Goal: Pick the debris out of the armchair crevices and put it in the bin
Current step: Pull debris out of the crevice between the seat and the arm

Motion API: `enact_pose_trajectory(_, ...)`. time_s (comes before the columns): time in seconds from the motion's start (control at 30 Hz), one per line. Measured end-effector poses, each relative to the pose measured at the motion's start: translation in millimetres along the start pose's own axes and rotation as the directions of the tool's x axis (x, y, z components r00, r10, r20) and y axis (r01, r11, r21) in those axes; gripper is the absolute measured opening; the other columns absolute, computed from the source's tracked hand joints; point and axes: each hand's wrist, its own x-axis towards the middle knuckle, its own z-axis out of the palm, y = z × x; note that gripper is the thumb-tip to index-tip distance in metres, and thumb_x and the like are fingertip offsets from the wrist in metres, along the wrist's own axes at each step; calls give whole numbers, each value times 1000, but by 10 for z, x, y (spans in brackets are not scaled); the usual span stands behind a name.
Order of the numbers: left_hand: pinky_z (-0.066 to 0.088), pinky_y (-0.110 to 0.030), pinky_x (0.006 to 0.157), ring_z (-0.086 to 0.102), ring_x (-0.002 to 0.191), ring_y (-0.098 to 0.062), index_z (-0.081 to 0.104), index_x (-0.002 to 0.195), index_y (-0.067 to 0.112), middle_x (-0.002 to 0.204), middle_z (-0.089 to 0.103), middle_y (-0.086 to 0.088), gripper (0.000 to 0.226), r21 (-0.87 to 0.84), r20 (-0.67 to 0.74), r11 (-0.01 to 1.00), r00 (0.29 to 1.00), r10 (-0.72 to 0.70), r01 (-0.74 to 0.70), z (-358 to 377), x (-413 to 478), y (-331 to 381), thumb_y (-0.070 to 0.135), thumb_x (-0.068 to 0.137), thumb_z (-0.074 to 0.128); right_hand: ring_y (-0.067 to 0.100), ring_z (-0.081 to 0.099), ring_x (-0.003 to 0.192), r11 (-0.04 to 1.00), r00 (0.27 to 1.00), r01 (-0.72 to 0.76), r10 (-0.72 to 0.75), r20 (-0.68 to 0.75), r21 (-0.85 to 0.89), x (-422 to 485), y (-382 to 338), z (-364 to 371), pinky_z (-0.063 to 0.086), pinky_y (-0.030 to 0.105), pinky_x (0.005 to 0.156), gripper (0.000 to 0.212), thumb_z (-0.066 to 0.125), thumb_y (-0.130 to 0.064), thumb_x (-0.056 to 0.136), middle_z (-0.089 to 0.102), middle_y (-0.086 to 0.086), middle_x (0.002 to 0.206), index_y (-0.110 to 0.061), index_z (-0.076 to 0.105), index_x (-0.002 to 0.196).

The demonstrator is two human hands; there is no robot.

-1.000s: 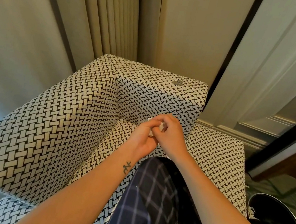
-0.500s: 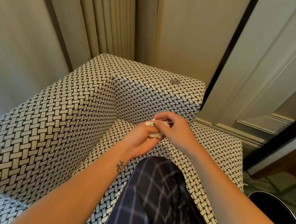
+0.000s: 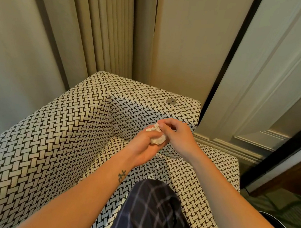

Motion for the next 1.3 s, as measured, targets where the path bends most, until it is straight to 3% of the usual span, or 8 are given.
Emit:
enact_pose_trajectory(0.17,50,-42,105,59,124,-35,53,134,4,135,57,-29,45,2,3,1000,1000,13,-13,147,139,64,-16,95,42,6,68,99,996,999,-10,15,-51,92,122,-90,-129,55,17,74,17,58,-16,102,72,-5,110,-23,73,108)
enact_pose_trajectory(0.53,60,-34,88,63,116,-36,54,124,-1,136,52,-31,31,-5,-151,999,987,45,-46,264,559,161,-12,97,46,11,70,92,966,968,-9,73,-240,260,548,-26,-299,56,17,70,16,62,-10,100,73,1,105,-16,74,108)
enact_pose_trajectory(0.7,63,-33,81,66,108,-36,42,140,-2,137,52,-31,44,5,-274,991,953,129,-133,210,824,212,-11,97,48,12,69,90,979,956,-23,81,-282,204,820,72,-326,56,17,70,17,61,-9,100,73,1,105,-16,73,109)
enact_pose_trajectory(0.83,58,-41,95,68,104,-36,45,130,-3,124,58,-30,33,15,-292,991,948,130,-132,187,926,253,-10,98,49,3,67,94,998,938,53,-62,-341,-36,1052,109,-389,48,12,79,15,67,-14,97,73,-8,102,-22,74,107)
enact_pose_trajectory(0.97,60,-37,87,68,104,-36,52,111,-1,128,57,-28,16,23,-297,990,944,142,-142,198,992,264,-9,98,50,-8,63,88,972,921,118,-185,-343,-205,1220,103,-421,42,0,74,14,66,-17,97,71,-16,96,-21,74,108)
enact_pose_trajectory(1.07,61,-37,88,69,101,-35,51,113,0,128,56,-28,19,41,-309,987,937,162,-157,192,1025,249,-10,96,50,-11,62,90,957,917,121,-209,-340,-264,1319,137,-415,39,-2,76,15,65,-19,98,71,-19,98,-22,76,108)
enact_pose_trajectory(1.17,63,-32,79,68,103,-36,52,111,0,128,56,-27,19,54,-324,984,929,177,-168,189,1061,243,-10,96,50,0,59,96,940,931,97,-202,-303,-328,1383,225,-398,36,4,82,17,65,-19,98,69,-8,108,-20,77,109)
enact_pose_trajectory(1.3,63,-32,81,70,105,-37,51,124,-4,127,59,-26,28,106,-362,975,906,220,-195,182,1103,186,-8,96,51,10,58,98,916,933,68,-199,-299,-396,1419,267,-363,44,24,93,15,65,-19,98,63,0,110,-18,77,107)
